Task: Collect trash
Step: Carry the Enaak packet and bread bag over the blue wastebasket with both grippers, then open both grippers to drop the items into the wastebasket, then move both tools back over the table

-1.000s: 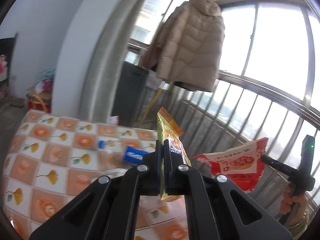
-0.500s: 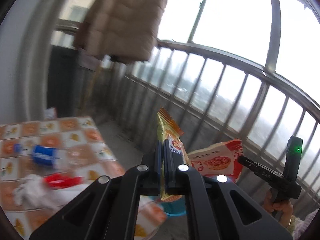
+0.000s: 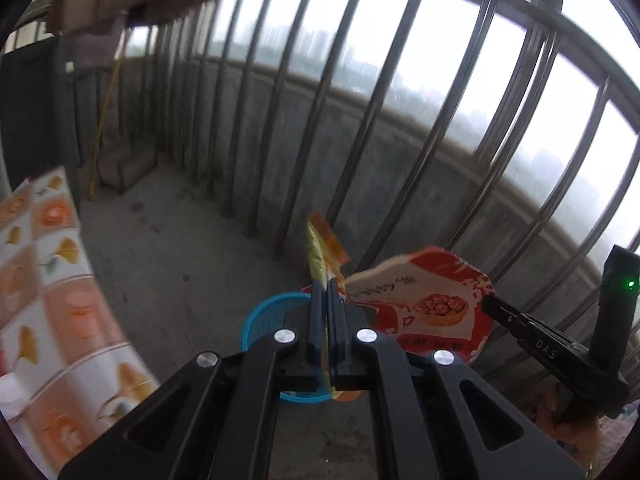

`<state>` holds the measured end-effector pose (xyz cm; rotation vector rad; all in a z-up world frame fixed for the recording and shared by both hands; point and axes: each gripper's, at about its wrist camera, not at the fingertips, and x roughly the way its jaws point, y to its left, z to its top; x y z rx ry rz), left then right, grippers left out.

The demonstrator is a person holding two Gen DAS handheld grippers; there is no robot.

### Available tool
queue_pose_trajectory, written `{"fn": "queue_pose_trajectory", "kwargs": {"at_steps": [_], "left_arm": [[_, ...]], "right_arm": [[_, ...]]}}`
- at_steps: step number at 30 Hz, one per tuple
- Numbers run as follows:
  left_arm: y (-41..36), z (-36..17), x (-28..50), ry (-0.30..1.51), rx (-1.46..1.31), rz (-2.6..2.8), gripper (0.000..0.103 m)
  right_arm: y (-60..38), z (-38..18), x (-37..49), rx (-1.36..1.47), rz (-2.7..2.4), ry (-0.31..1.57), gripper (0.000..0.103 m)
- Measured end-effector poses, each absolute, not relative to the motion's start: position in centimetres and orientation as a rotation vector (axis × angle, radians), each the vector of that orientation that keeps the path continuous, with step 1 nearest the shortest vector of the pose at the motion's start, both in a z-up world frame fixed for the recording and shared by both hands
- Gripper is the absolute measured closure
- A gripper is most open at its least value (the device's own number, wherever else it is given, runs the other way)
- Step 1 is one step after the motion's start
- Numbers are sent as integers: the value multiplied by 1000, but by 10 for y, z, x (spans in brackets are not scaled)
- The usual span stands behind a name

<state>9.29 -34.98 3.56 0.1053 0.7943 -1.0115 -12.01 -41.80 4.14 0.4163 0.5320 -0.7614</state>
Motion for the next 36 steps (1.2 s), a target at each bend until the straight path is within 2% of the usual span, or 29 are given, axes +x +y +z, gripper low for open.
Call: {"fn": "queue_pose_trajectory", "kwargs": {"at_steps": [12, 13, 14, 15, 17, 18, 21, 23, 31, 36], "left_arm": [[-450, -59, 127, 936, 261, -944, 99], [-458, -67, 130, 944, 274, -945, 96], [-464, -74, 132, 962, 294, -940, 84], [-469, -82, 133, 982, 313, -936, 67], [-476, -96, 135, 1014, 342, -924, 61], [-477, -98, 135, 1020, 346, -919, 60], [-472, -97, 132, 1019, 331, -928, 49], [-466, -87, 130, 993, 312, -934, 44], [-439, -35, 128, 925, 230, -910, 35], [-403, 8, 109, 859, 196, -911, 24]], "right_arm": [[-496, -45, -95, 708, -874, 593, 102], [-501, -52, -93, 736, -883, 591, 100], [-507, -64, -91, 780, -889, 594, 96], [-512, -76, -90, 814, -896, 605, 95], [-522, -104, -79, 855, -889, 682, 60], [-525, -118, -76, 873, -886, 731, 56], [-521, -129, -83, 890, -876, 754, 55], [-517, -126, -93, 882, -895, 740, 50], [-510, -108, -124, 903, -903, 690, 49], [-500, -87, -126, 842, -833, 646, 40]]}}
